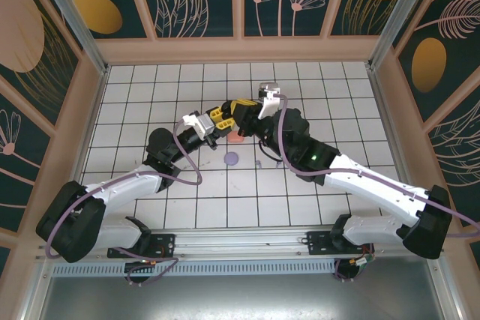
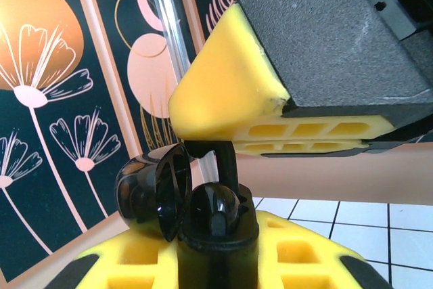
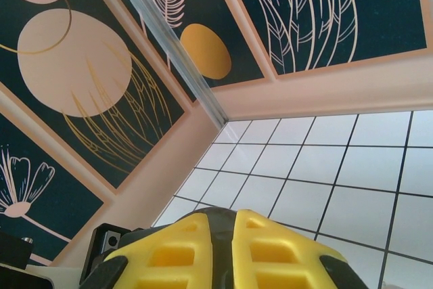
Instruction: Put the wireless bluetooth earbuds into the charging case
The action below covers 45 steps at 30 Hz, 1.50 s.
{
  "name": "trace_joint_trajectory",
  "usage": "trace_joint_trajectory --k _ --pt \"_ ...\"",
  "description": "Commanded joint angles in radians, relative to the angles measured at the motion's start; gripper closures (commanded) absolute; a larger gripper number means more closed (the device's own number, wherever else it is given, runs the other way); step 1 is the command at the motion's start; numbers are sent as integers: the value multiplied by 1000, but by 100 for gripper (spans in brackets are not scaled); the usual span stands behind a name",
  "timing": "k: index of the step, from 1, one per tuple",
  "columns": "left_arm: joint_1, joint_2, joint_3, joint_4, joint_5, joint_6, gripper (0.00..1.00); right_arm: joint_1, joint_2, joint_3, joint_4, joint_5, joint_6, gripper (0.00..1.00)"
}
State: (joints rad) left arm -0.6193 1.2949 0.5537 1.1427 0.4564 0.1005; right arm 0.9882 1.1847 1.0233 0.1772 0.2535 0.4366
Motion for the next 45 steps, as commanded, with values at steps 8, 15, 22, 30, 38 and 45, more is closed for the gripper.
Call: trace_joint_trajectory --k 8,15,22,30,38,45 --pt "-5 -18 35 46 2 -18 100 14 51 41 -60 -33 -18 89" --pt "-5 -19 37 43 0 -20 100 33 96 72 -123 0 -33 89" --pt "-4 -20 41 39 -2 -22 100 61 144 94 -182 47 -34 91" --pt "-5 -22 43 35 -3 -26 100 59 110 77 -172 83 9 83" --pt "-5 -18 39 28 5 -32 100 44 67 141 -135 61 40 48" --pt "-4 -10 35 28 5 -41 100 19 27 213 -123 -7 45 28"
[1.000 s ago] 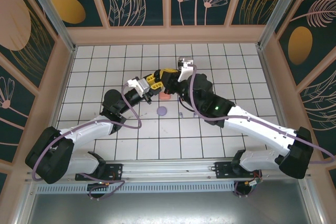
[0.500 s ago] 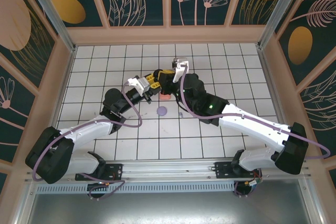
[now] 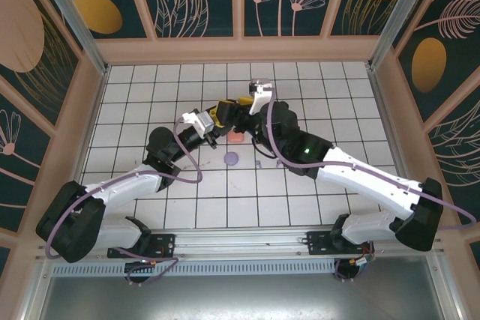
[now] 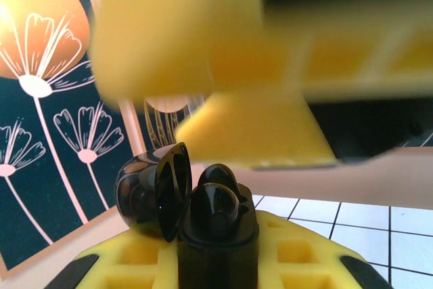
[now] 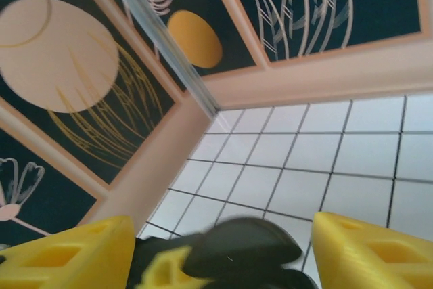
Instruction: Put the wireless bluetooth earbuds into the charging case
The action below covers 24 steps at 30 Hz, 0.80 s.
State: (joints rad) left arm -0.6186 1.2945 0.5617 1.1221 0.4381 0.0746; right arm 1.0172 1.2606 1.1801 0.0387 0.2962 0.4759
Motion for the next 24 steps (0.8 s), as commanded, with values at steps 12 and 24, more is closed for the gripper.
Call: trace_joint_trajectory --k 12,24 --pt "-4 2 19 53 45 -19 100 -166 -13 185 -225 -198 65 35" --pt "-5 8 23 -19 107 2 100 -272 268 512 -601 -398 -64 95"
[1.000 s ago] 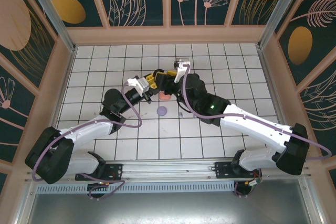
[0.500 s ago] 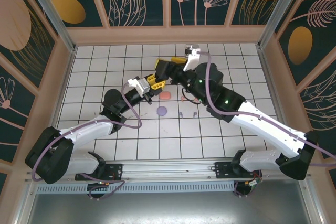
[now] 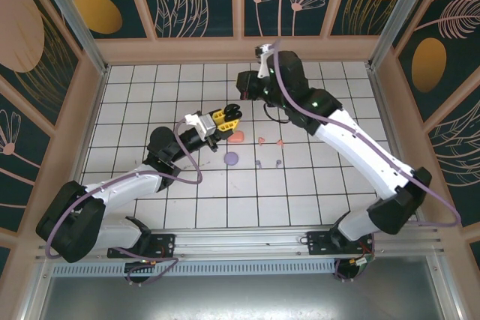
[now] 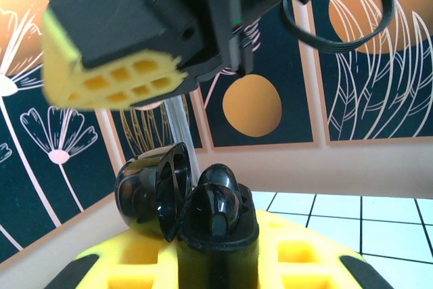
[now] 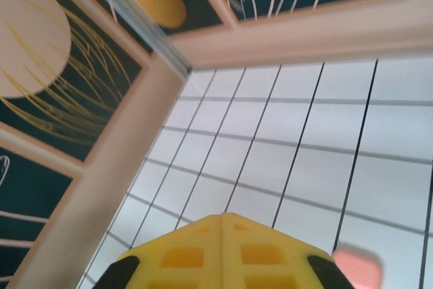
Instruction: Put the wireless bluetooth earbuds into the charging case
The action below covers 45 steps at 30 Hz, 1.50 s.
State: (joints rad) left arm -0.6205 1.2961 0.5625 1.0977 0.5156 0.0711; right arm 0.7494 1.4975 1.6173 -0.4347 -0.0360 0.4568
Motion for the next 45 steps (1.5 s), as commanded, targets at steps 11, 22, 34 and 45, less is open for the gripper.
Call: trace_joint_trajectory --k 11,22,34,45 --pt "-3 18 42 -15 17 13 100 45 58 44 -235 -138 -79 100" --pt "-3 51 40 20 -24 -55 100 20 -235 -230 -96 46 85 100" --pt "26 163 201 -302 -272 -352 100 -41 -387 -613 77 156 247 68" --pt "226 516 479 -494 -25 -723 100 -39 -458 -789 136 167 307 61"
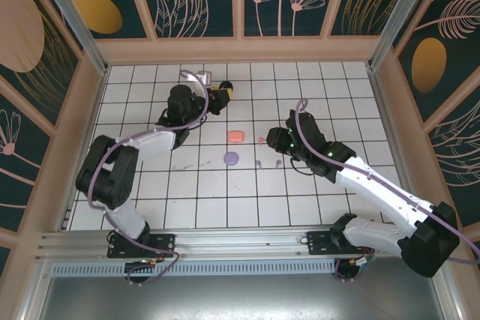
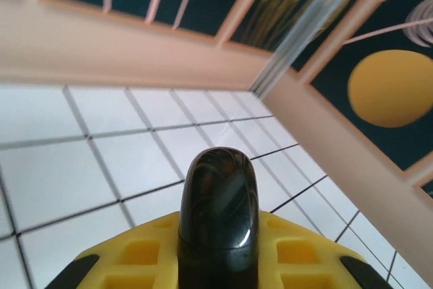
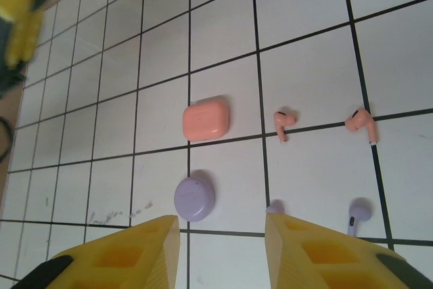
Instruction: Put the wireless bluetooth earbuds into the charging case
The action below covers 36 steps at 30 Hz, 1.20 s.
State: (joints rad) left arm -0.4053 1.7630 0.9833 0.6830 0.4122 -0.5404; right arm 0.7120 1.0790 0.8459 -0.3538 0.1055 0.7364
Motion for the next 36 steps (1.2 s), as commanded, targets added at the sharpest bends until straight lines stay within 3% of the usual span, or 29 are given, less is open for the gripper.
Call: trace_joint_trajectory --k 1,10,18,23,36 --pt "16 70 72 -97 85 -118 100 -2 -46 -21 52 28 29 59" --pt "67 167 113 -241 91 -169 100 -2 -43 -2 47 30 19 53" --pt "101 255 145 -337 105 -167 100 -2 -27 31 41 31 6 42" --pt "106 310 221 -431 120 -140 99 1 -13 52 38 28 1 41" --pt "119 377 317 -646 41 -64 72 7 -2 86 24 42 -9 39"
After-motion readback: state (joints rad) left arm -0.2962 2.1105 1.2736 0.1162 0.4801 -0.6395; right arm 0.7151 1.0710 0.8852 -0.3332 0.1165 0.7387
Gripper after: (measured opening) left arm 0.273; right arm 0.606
